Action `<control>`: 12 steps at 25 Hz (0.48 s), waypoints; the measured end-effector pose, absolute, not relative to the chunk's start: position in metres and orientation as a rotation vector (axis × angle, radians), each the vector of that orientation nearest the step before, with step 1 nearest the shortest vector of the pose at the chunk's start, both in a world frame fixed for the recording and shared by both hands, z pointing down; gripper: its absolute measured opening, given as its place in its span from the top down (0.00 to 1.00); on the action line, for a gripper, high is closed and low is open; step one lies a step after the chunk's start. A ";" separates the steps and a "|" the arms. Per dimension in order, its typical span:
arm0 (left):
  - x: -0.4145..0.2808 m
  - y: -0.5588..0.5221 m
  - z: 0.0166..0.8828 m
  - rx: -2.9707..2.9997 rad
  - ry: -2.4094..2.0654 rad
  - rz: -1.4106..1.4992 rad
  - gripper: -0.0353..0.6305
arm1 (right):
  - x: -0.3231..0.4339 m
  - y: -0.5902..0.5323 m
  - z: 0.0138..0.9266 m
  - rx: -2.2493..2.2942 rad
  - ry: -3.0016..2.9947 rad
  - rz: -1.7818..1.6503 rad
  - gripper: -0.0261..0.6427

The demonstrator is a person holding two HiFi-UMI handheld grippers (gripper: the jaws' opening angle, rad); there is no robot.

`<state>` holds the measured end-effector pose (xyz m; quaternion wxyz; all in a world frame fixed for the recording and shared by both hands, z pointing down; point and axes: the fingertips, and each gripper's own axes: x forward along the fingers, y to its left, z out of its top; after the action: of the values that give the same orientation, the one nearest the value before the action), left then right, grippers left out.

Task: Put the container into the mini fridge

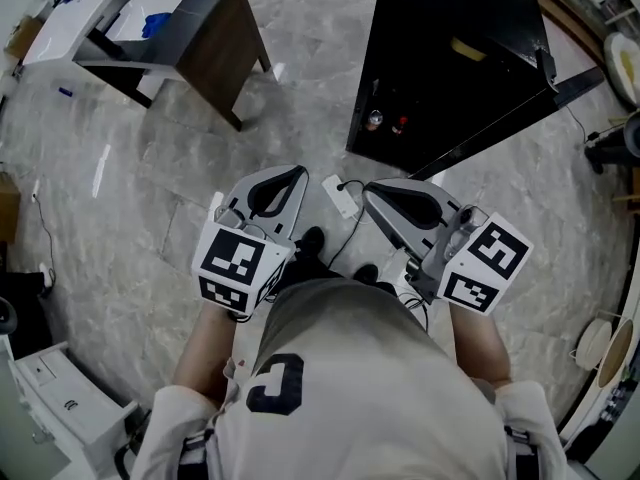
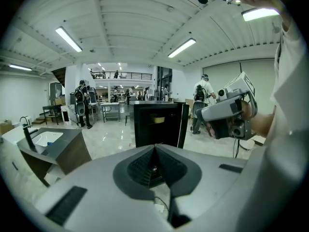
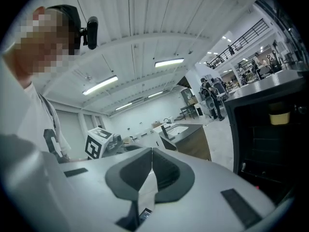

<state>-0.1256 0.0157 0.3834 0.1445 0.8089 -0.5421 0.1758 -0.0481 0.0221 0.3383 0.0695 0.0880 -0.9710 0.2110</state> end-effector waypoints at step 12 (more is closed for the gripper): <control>-0.144 -0.021 0.387 2.461 -1.360 0.513 0.86 | -0.082 -0.009 0.335 0.483 -2.928 0.609 0.92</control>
<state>-0.1442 -0.0212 0.3871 0.1412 0.8524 -0.4711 0.1776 -0.0819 -0.0089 0.3346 0.0558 0.1593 -0.9650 0.2006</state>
